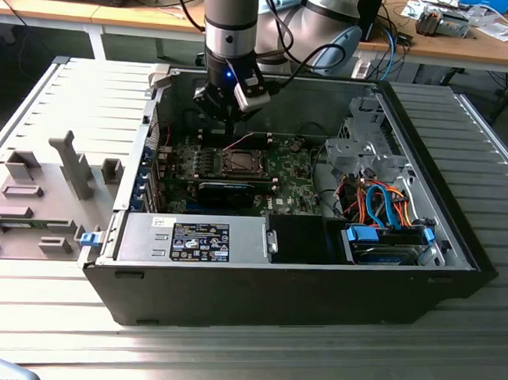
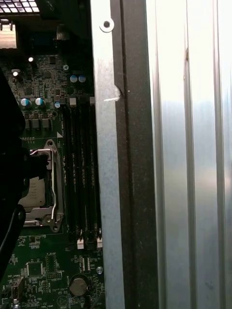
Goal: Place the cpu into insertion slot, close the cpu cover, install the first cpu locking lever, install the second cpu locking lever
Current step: 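Install the first cpu locking lever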
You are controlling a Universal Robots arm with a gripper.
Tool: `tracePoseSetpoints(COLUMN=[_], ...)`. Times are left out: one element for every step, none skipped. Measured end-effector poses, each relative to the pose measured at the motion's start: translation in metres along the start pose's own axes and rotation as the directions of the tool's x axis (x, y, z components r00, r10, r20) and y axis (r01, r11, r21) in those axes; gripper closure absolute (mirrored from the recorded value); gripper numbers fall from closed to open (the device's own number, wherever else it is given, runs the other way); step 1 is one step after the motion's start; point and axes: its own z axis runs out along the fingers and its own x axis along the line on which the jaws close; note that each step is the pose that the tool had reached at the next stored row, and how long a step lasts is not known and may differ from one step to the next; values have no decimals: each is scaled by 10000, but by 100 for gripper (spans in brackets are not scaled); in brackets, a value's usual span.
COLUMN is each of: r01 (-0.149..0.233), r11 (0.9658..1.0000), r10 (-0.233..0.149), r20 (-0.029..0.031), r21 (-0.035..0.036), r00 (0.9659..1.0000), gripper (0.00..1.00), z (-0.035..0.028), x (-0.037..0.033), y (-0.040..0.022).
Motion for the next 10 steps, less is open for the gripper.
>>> tracePoseSetpoints(r01=[0,0,0,0,0,0,0,0,0,0], r11=[10000,10000,10000,10000,10000,10000,10000,10000,10000,10000], r10=[0,0,0,0,0,0,0,0,0,0], r20=[0,0,0,1,0,0,0,0,0,0], r21=[0,0,0,0,0,0,0,0,0,0], r00=[10000,10000,10000,10000,10000,10000,10000,10000,10000,10000], gripper=[89,89,89,89,89,89,89,89,89,89], z=[2,4,7,9,11,13,16,17,21,24], x=[0,0,0,0,0,0,0,1,1,1], y=[0,0,0,-1,-1,-1,-1,-1,-1,-1])
